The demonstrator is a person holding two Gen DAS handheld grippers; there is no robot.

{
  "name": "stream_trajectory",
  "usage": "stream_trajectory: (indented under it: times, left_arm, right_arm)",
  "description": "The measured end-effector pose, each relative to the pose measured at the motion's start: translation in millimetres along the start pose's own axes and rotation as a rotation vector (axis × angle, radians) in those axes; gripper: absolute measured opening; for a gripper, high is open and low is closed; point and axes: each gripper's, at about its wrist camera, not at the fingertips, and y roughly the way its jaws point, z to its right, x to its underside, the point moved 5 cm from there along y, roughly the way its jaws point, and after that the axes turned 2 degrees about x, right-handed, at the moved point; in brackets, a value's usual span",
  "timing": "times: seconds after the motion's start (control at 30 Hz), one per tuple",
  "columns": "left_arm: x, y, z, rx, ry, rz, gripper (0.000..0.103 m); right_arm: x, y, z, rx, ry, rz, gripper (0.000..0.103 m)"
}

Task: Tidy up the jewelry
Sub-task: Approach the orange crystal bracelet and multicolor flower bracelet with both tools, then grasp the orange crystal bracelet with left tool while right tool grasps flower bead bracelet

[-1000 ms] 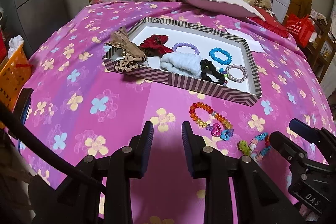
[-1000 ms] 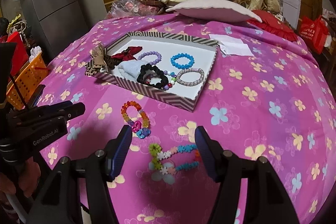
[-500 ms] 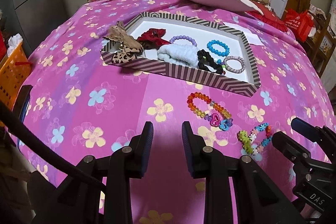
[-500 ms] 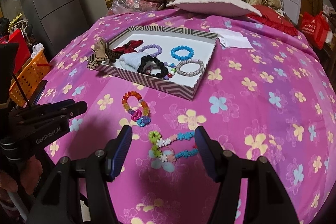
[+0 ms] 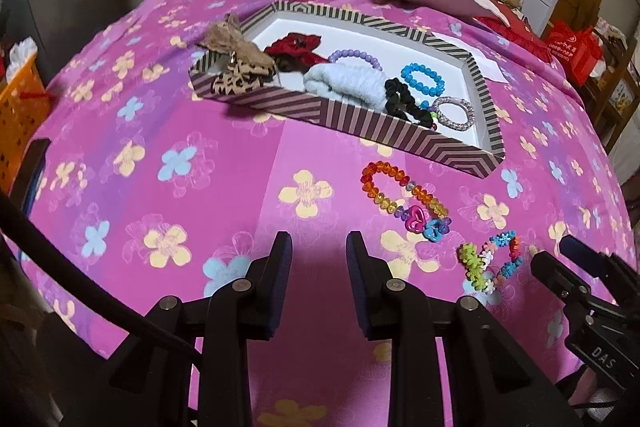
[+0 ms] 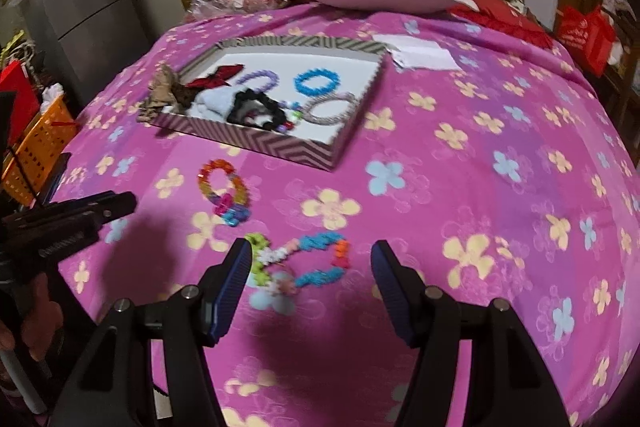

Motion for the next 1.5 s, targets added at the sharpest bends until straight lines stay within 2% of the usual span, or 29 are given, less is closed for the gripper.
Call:
stream_trajectory:
  times: [0.2,0.4,0.6,0.8,0.93,1.07,1.33,1.5]
  left_arm:
    - [3,7,-1,0.012,-0.021,-0.028,0.049]
    - [2,10,-6,0.009,-0.037,-0.037,0.049]
    - [1,13,-5,0.012,-0.039,-0.052,0.049]
    - [-1,15,-2,0.016,-0.037,-0.058,0.049]
    - [-3,18,0,0.024,-0.048,-0.066,0.049]
    - [-9,24,4,0.033,-0.054,-0.079,0.049]
    - [-24,35,14,0.082,-0.053,-0.089,0.055]
    - [-30,48,20,0.078,-0.032,-0.109,0.056]
  right_arm:
    - [2,12,10,0.049,-0.002,-0.01,0.065]
    - [11,23,7,0.054,-0.04,-0.046,0.063]
    - [12,32,8,0.046,-0.051,-0.058,0.051]
    - [10,36,13,0.102,-0.081,-0.065,0.04]
    - [11,36,26,0.101,-0.035,-0.065,0.04]
    - [7,35,23,0.038,-0.019,-0.051,0.041]
    - [8,42,19,0.049,-0.047,-0.053,0.041]
    - [7,42,20,0.036,-0.051,-0.055,0.042]
